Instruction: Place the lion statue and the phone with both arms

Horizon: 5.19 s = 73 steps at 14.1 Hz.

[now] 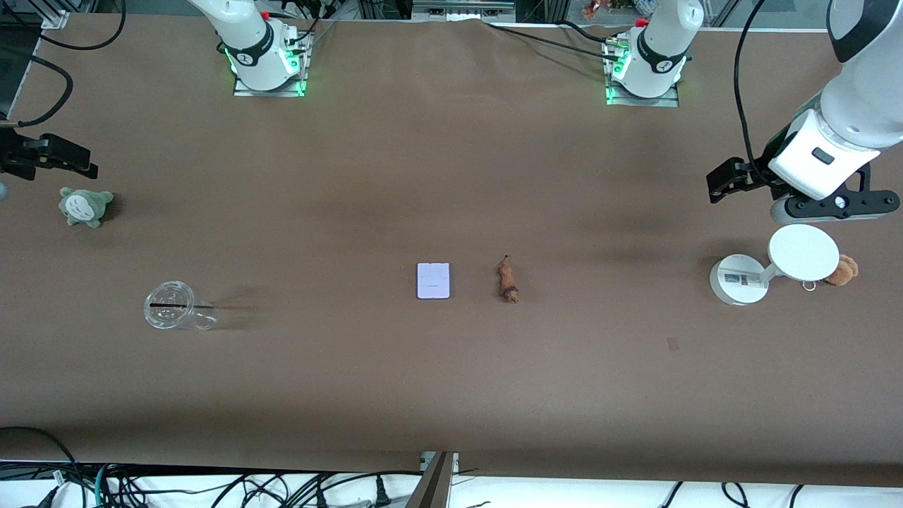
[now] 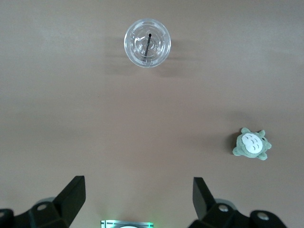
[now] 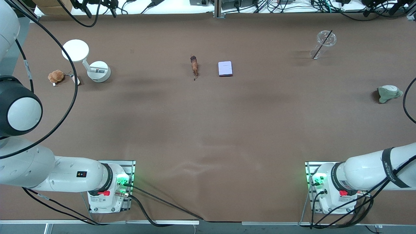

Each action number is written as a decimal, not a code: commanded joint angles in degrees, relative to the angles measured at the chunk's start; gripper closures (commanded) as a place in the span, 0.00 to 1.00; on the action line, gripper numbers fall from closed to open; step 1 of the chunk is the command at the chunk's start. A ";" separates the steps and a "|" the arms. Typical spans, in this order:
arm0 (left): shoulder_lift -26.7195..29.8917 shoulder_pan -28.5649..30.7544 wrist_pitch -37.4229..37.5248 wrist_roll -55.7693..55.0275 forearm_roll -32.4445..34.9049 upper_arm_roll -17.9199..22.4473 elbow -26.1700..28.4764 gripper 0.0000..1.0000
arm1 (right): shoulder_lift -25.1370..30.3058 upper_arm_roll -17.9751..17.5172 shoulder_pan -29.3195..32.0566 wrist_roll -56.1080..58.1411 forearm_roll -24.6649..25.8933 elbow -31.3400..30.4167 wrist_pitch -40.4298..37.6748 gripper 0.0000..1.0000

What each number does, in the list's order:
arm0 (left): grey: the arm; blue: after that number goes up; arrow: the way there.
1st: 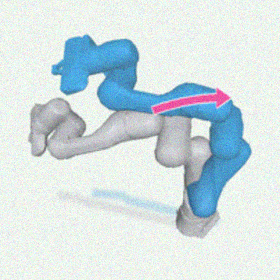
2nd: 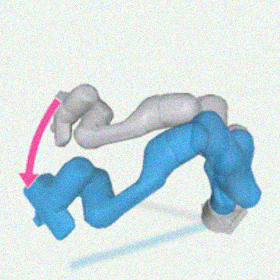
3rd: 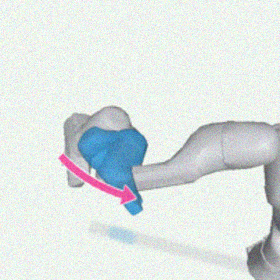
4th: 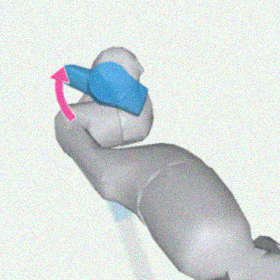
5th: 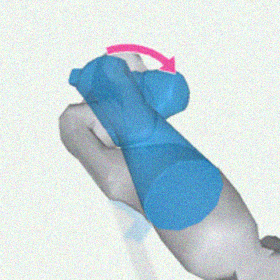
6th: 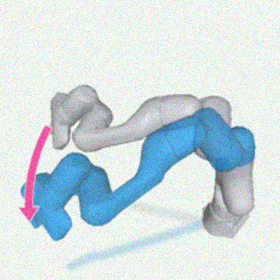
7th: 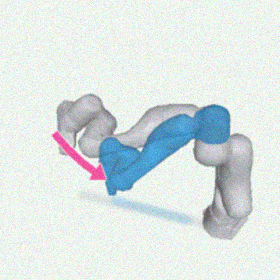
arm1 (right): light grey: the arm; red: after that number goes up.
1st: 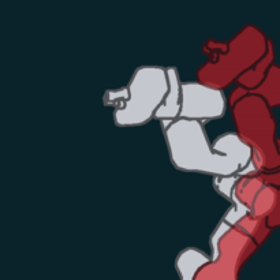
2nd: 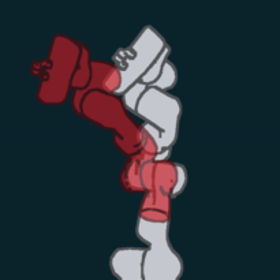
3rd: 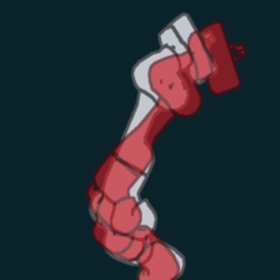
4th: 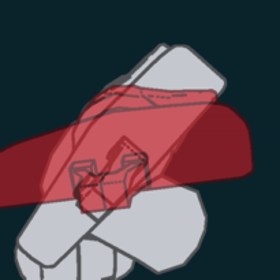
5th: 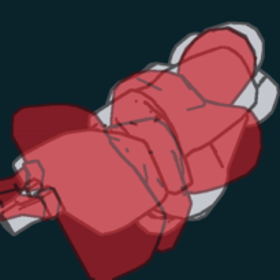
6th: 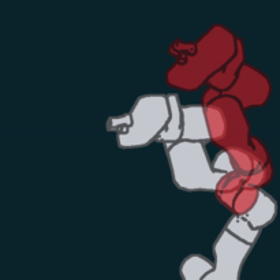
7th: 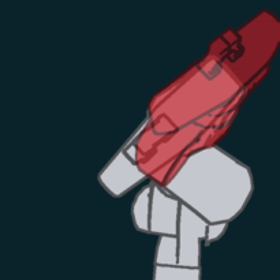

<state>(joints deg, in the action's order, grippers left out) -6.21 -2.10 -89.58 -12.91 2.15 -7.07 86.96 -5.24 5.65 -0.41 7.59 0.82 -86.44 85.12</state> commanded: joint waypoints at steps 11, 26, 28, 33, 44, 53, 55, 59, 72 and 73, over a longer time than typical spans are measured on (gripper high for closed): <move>-0.91 -0.28 0.28 0.52 -0.66 0.13 -2.06 0.00 | -0.12 -0.03 0.32 0.85 0.06 0.48 0.04 0.00; -1.08 -0.98 0.28 0.34 -0.74 0.13 -2.14 0.00 | -0.12 0.06 0.50 0.85 -0.11 0.48 0.04 0.00; -2.39 -0.54 0.37 0.52 -0.74 0.21 -2.14 0.00 | -0.12 0.06 0.50 0.85 -0.03 0.48 0.04 0.00; -6.25 -0.54 0.89 0.43 -0.22 0.21 -2.05 0.00 | -0.12 0.15 0.50 0.85 -0.03 0.48 0.04 0.00; -13.81 -4.21 -1.20 -3.76 -9.52 0.21 -2.23 0.00 | -0.12 0.15 0.50 0.85 -0.03 0.48 0.04 0.00; -28.48 -19.68 -23.60 -34.69 -8.92 0.39 -2.14 0.00 | -0.12 0.15 0.50 0.85 -0.03 0.48 0.04 0.00; -31.74 -21.63 -29.66 -37.00 -8.83 0.65 -2.14 0.00 | -0.12 0.15 0.50 0.85 -0.03 0.48 0.04 0.00; -34.39 -24.52 -33.03 -39.29 -8.74 1.00 -2.23 0.00 | -0.12 0.15 0.50 0.85 -0.11 0.48 0.04 0.00; -39.12 -27.70 -32.59 -48.87 -3.73 2.67 -8.10 0.00 | -0.12 -0.20 0.06 0.23 -0.20 0.48 0.04 0.00; -40.62 -27.70 -32.59 -48.88 -3.73 2.76 -9.95 0.00 | -0.12 -0.20 -0.03 0.15 -0.20 0.48 0.04 0.00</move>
<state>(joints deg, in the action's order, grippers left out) -42.46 -29.06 -122.74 -60.70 -2.53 -5.06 83.28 -5.30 5.46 -0.50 7.59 0.80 -86.39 85.15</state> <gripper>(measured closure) 0.000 0.000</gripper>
